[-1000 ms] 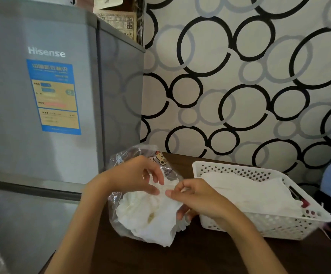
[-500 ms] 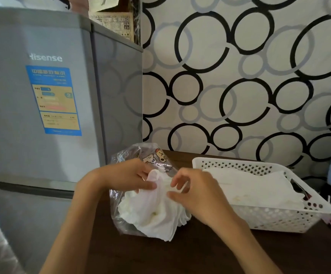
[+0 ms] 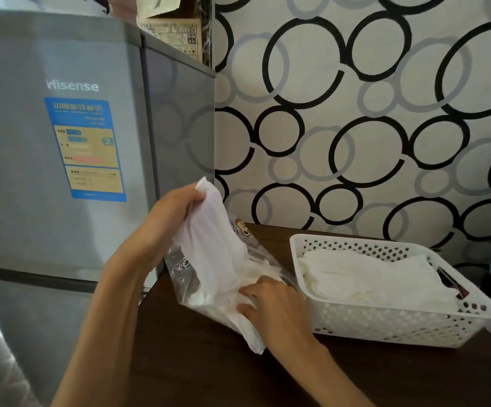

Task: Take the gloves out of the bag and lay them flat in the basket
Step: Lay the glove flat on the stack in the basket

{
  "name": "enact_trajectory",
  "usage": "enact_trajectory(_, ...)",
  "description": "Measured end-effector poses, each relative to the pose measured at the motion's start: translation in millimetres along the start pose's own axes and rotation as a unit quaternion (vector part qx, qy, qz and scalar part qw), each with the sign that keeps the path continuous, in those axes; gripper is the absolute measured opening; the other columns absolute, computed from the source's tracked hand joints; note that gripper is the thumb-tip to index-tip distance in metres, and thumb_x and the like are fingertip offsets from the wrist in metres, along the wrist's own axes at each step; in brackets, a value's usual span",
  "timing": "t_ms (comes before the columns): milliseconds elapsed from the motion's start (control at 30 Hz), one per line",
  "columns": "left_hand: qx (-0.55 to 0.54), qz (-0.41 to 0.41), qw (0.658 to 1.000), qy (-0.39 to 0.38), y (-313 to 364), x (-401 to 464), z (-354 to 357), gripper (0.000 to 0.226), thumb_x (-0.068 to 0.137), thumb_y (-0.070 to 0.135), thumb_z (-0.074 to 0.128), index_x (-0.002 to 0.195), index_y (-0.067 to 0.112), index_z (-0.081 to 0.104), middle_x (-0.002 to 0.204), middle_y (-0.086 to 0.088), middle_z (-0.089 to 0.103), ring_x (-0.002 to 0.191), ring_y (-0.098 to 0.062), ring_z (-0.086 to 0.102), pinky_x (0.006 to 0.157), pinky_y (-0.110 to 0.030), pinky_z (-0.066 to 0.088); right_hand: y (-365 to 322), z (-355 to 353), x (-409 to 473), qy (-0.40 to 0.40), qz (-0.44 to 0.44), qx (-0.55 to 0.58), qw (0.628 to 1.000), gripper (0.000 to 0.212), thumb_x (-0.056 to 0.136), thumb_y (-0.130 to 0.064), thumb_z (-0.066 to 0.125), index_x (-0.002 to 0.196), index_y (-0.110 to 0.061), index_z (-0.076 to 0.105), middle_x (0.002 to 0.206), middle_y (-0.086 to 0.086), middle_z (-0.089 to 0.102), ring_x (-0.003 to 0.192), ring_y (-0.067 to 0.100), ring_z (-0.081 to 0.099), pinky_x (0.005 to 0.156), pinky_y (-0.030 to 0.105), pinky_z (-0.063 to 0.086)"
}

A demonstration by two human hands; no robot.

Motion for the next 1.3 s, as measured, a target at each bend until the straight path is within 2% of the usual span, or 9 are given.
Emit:
enact_trajectory(133, 0.008, -0.017, 1.000, -0.015, 3, -2, 0, 0.023, 0.096, 0.021, 0.047, 0.081, 0.014, 0.063, 0.072, -0.003, 0.064, 0.067, -0.015, 0.060, 0.061, -0.026, 0.043, 2, -6, 1, -0.026, 0.001, 0.033, 0.999, 0.021, 0.092, -0.035, 0.053, 0.101, -0.024, 0.069, 0.104, -0.004, 0.066, 0.092, 0.015, 0.060, 0.071, 0.025, 0.042)
enact_trajectory(367, 0.118, 0.004, 0.987, -0.108, -6, -2, 1, 0.021, 0.096, 0.026, 0.054, 0.092, 0.018, 0.073, 0.083, -0.003, 0.066, 0.074, -0.015, 0.059, 0.068, -0.023, 0.045, 5, -80, -10, -0.101, 0.035, 0.116, 0.987, 0.028, 0.092, -0.033, 0.057, 0.119, -0.031, 0.063, 0.122, -0.013, 0.062, 0.101, 0.003, 0.059, 0.093, 0.027, 0.049)
enact_trajectory(533, 0.109, 0.025, 0.969, -0.219, 2, -15, 36, 0.018, 0.094, 0.025, 0.056, 0.093, 0.018, 0.072, 0.082, 0.003, 0.074, 0.070, -0.005, 0.068, 0.066, -0.014, 0.055, -2, -108, -20, -0.113, 0.075, 0.239, 0.962, 0.092, 0.054, -0.072, 0.065, 0.132, -0.039, 0.031, 0.111, -0.022, 0.048, 0.096, 0.002, 0.057, 0.076, 0.024, 0.051)
enact_trajectory(733, 0.160, 0.047, 0.950, -0.262, -9, -11, 48, 0.048, 0.086, 0.055, 0.046, 0.101, 0.017, 0.071, 0.094, 0.006, 0.075, 0.087, -0.010, 0.071, 0.081, -0.027, 0.057, 32, -104, -6, -0.012, 0.113, 0.276, 0.954, 0.017, 0.090, -0.017, 0.060, 0.107, -0.018, 0.066, 0.086, -0.005, 0.068, 0.064, 0.006, 0.065, 0.053, 0.016, 0.046)
enact_trajectory(800, 0.243, 0.100, 0.917, -0.301, -19, -4, 42, 0.039, 0.079, 0.056, 0.063, 0.106, 0.029, 0.066, 0.103, 0.015, 0.070, 0.095, -0.005, 0.067, 0.087, -0.030, 0.055, 45, -107, -6, -0.029, 0.141, 0.344, 0.928, 0.018, 0.092, -0.011, 0.056, 0.104, -0.019, 0.067, 0.088, -0.002, 0.071, 0.070, 0.007, 0.068, 0.054, 0.016, 0.049)
enact_trajectory(933, 0.441, 0.093, 0.820, -0.354, -55, 0, 53, 0.045, 0.072, 0.026, 0.082, 0.101, 0.037, 0.050, 0.109, 0.018, 0.052, 0.093, -0.001, 0.049, 0.079, -0.012, 0.041, 62, -104, -3, -0.065, 0.160, 0.414, 0.894, 0.018, 0.093, -0.017, 0.056, 0.107, -0.020, 0.066, 0.097, -0.002, 0.073, 0.087, 0.011, 0.069, 0.067, 0.022, 0.054)
enact_trajectory(1100, 0.464, 0.074, 0.820, -0.327, -72, 8, 55, 0.053, 0.069, 0.023, 0.084, 0.102, 0.035, 0.044, 0.107, 0.015, 0.047, 0.094, -0.004, 0.045, 0.082, -0.017, 0.040, 80, -116, -4, -0.038, 0.182, 0.550, 0.815, 0.020, 0.095, -0.012, 0.051, 0.108, -0.012, 0.066, 0.098, 0.006, 0.072, 0.081, 0.015, 0.070, 0.066, 0.026, 0.057)
enact_trajectory(1233, 0.358, 0.093, 0.844, -0.387, -53, -1, 54, 0.091, 0.067, 0.058, 0.076, 0.143, 0.045, 0.026, 0.137, 0.033, 0.032, 0.124, 0.007, 0.036, 0.102, -0.015, 0.033, 79, -109, -3, -0.091, 0.146, 0.578, 0.797, 0.027, 0.093, -0.012, 0.051, 0.117, -0.010, 0.063, 0.108, 0.009, 0.070, 0.091, 0.018, 0.068, 0.074, 0.028, 0.057)
enact_trajectory(1300, 0.294, 0.109, 0.864, -0.394, -44, -7, 62, 0.080, 0.072, 0.076, 0.056, 0.141, 0.049, 0.028, 0.139, 0.033, 0.037, 0.126, 0.010, 0.038, 0.106, -0.016, 0.033, 76, -109, -4, -0.108, 0.107, 0.598, 0.787, 0.033, 0.086, -0.016, 0.054, 0.118, -0.010, 0.062, 0.113, 0.009, 0.069, 0.100, 0.021, 0.066, 0.084, 0.030, 0.056)
Point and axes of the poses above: each hand's wrist, its own x-axis towards the middle knuckle, its own z-axis out of the palm, y = z × x, the point moved 3 cm from there along x, towards the middle knuckle
